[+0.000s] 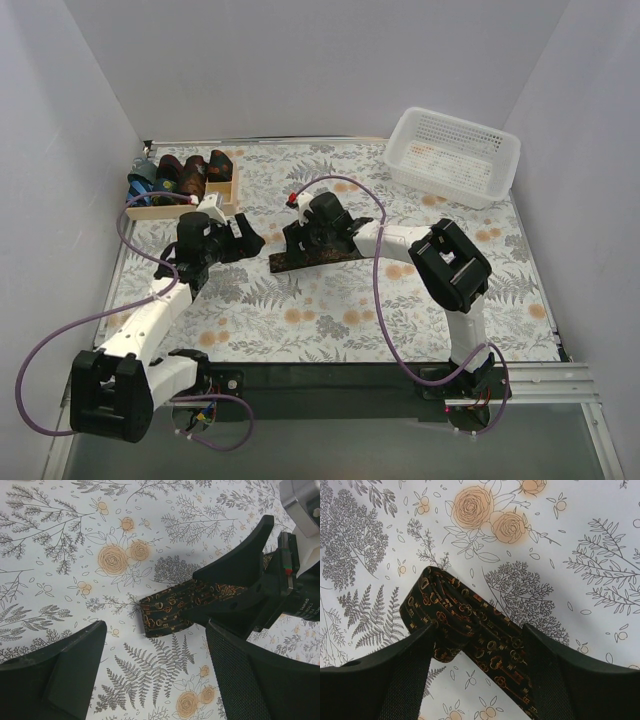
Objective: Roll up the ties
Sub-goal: Roll the tie
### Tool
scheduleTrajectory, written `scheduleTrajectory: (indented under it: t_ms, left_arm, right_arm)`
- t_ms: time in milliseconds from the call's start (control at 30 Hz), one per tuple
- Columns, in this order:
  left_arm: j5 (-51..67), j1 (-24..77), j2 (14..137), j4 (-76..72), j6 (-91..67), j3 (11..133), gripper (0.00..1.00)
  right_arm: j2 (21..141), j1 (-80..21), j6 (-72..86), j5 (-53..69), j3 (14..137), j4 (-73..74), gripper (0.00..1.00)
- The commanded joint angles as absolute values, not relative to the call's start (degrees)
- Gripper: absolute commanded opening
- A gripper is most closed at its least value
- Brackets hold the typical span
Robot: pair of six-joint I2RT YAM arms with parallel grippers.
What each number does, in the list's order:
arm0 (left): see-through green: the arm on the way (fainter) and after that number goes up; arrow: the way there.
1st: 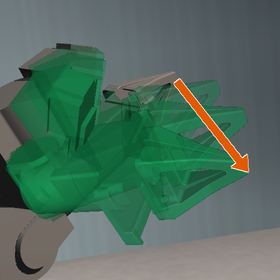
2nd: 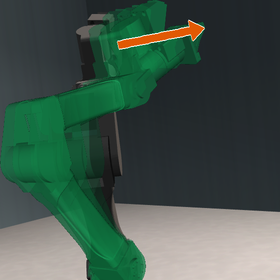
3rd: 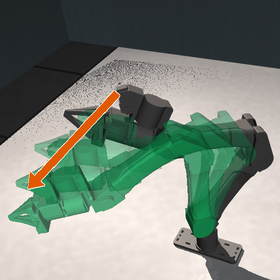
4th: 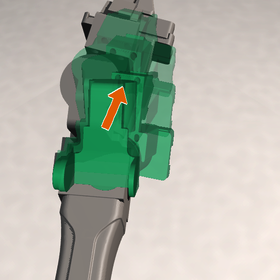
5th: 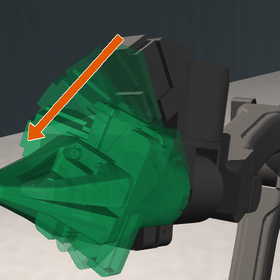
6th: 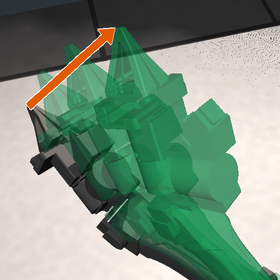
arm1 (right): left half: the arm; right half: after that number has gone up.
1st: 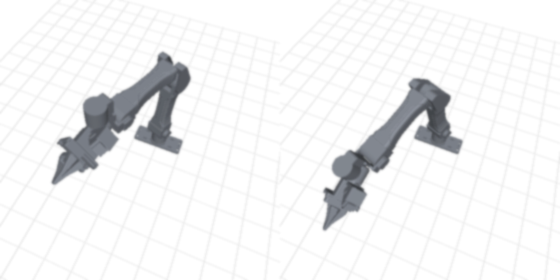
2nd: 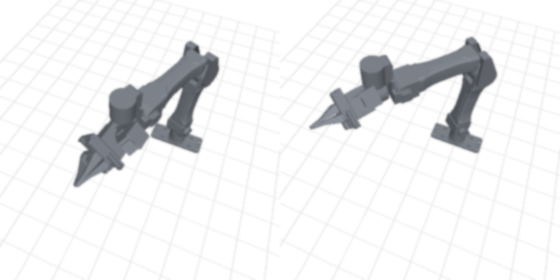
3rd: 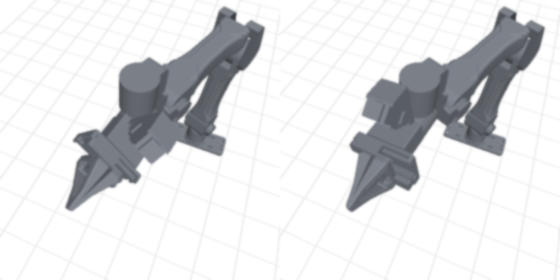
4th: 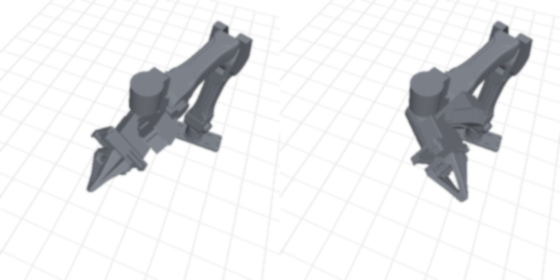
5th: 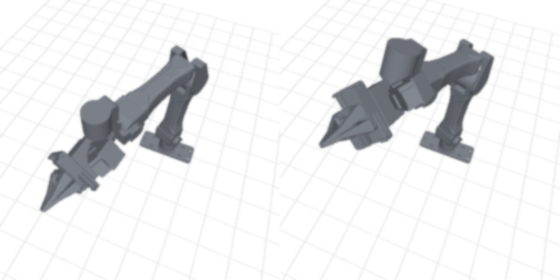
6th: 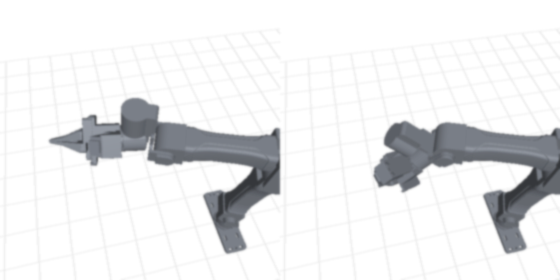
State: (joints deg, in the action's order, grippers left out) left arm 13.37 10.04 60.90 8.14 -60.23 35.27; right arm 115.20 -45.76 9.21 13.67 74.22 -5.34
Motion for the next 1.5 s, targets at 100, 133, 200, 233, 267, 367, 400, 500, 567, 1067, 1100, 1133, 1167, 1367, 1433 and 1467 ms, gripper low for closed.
scheduleTrajectory:
  t_ms: [100, 133, 200, 233, 267, 367, 400, 500, 567, 1067, 1100, 1133, 1167, 1367, 1433, 1467]
  left_arm:
    - [17.22, 10.2, 65.12, 4.49, -62.75, 35.51, 0.75]
    - [17.84, 10.28, 65.74, 4.05, -63.1, 35.59, 0.75]
    - [18.28, 10.37, 67.57, 3.43, -63.89, 35.68, 0.75]
    - [18.63, 10.28, 68.2, 2.99, -64.16, 35.68, 0.74]
    - [19.07, 10.37, 68.81, 2.81, -64.42, 35.68, 0.74]
    - [19.95, 10.81, 71.62, 1.93, -65.39, 35.77, 0.73]
    - [20.13, 10.98, 72.33, 1.76, -65.74, 35.86, 0.73]
    - [20.39, 12.04, 75.23, 0.88, -66.79, 35.86, 0.72]
    - [20.3, 12.65, 77.25, 0.26, -67.41, 35.86, 0.71]
    - [19.6, 15.47, 85.34, -5.53, -72.24, 34.37, 0.62]
    - [19.43, 15.64, 85.6, -5.97, -72.59, 34.1, 0.62]
    - [19.42, 15.91, 85.69, -6.76, -72.95, 33.93, 0.61]
    - [19.42, 16.0, 85.87, -7.12, -73.21, 33.58, 0.61]
    - [19.16, 17.58, 88.15, -8.35, -74.44, 33.66, 0.6]
    - [18.81, 18.19, 88.5, -8.52, -74.53, 33.66, 0.57]
    - [18.63, 18.37, 88.59, -8.61, -74.53, 33.75, 0.55]
  right_arm:
    - [114.0, -43.86, 8.61, 14.85, 71.37, -9.75, 0.64]
    - [113.91, -43.77, 8.61, 15.03, 71.11, -10.36, 0.64]
    - [113.91, -43.33, 8.18, 15.38, 70.4, -10.81, 0.64]
    - [113.99, -43.16, 8.09, 15.55, 70.31, -10.98, 0.64]
    - [114.17, -42.98, 8.0, 15.82, 70.23, -11.42, 0.64]
    - [114.7, -42.54, 7.47, 17.22, 70.05, -12.04, 0.64]
    - [114.87, -42.37, 7.3, 17.75, 70.05, -12.13, 0.64]
    - [115.22, -42.28, 6.94, 18.54, 70.14, -12.39, 0.64]
    - [115.66, -42.19, 6.68, 19.07, 70.14, -12.66, 0.64]
    - [116.63, -41.22, 7.03, 21.36, 69.17, -14.06, 0.64]
    - [116.63, -41.22, 6.94, 21.44, 69.08, -14.15, 0.64]
    - [116.63, -41.13, 7.03, 21.45, 69.17, -14.15, 0.64]
    - [116.63, -41.22, 7.12, 21.53, 69.0, -14.32, 0.64]
    - [117.07, -40.96, 7.65, 22.15, 68.91, -14.59, 0.64]
    - [117.33, -41.04, 7.82, 22.32, 68.99, -14.94, 0.64]
    - [117.33, -40.96, 7.82, 22.32, 68.99, -14.85, 0.64]
